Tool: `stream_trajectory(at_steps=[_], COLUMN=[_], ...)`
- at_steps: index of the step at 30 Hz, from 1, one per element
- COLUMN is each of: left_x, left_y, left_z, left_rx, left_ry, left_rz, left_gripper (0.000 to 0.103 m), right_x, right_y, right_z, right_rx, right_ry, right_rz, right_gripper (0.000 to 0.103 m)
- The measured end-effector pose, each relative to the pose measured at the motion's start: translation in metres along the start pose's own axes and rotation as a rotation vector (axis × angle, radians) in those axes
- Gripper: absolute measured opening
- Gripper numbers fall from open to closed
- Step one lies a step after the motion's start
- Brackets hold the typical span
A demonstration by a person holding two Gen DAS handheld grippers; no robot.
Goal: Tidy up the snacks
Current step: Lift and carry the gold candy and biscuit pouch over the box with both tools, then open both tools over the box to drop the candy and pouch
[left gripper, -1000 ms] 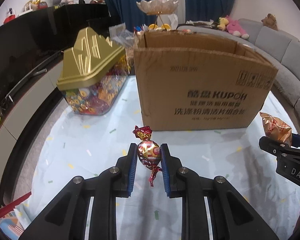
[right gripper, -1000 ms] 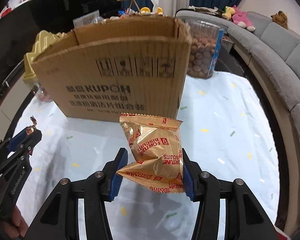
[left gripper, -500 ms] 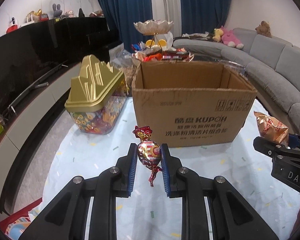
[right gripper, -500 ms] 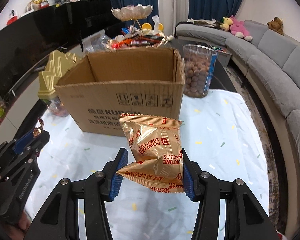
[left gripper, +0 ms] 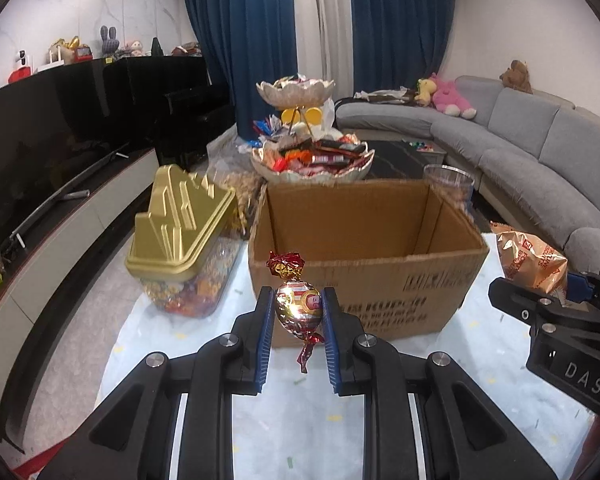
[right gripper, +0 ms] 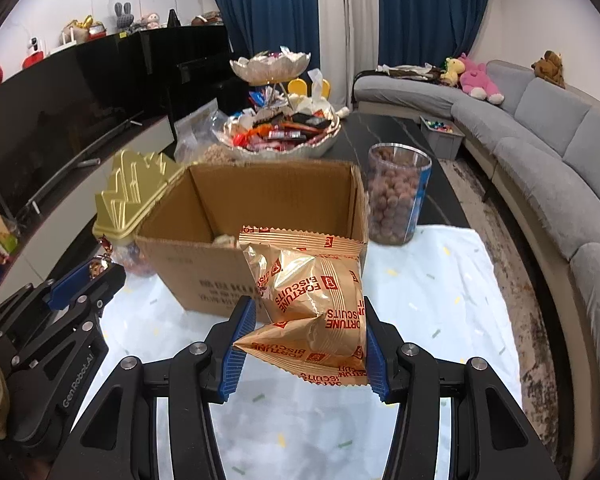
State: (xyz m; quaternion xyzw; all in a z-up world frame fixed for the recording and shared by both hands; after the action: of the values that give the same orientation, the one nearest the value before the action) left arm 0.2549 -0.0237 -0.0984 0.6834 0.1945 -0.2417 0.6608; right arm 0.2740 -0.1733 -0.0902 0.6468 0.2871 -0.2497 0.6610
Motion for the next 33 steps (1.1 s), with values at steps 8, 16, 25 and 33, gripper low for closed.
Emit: stream_trajectory(at_steps=[8,16,25,33], left_x=[0.009,0.026,0.055,0.083], left_y=[0.029,0.053,0.067,0.073], left_z=[0.002,0.005,-0.002,-0.012], left_rx=[0.004,0.016,0.006,0.011], left_ry=[-0.021,-0.029,-0.041,-0.069], left_rz=[0.007,0.015,-0.006,-0.048], left_gripper=[0.024,0.024,0.024,0.024], right_x=[-0.002,0.005,0.023,0.050], right_y=[0.025,0.048,0.073,0.086], right_z=[-0.002,-0.004,-0.013,-0.022], right_rx=[0.002,-0.008,-0.048,-0.049], right_ry=[0.003,0.005,0.004,0.014], right_rz=[0.027,0.047,0.055,0.032], right_gripper=[0.051,0.051,0.051,0.051])
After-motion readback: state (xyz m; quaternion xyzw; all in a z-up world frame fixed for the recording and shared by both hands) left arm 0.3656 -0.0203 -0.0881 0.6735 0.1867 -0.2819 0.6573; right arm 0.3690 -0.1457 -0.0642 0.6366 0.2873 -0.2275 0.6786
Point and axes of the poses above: each gripper's, at about its wrist camera, not at the fingertips, and x roughly the way its jaws point, z to its right, y to its top, the point moved 3 cm from there along x, roughly the way its jaws point, and after that the axes turned 5 degrees about -y, right-handed, at the moved point
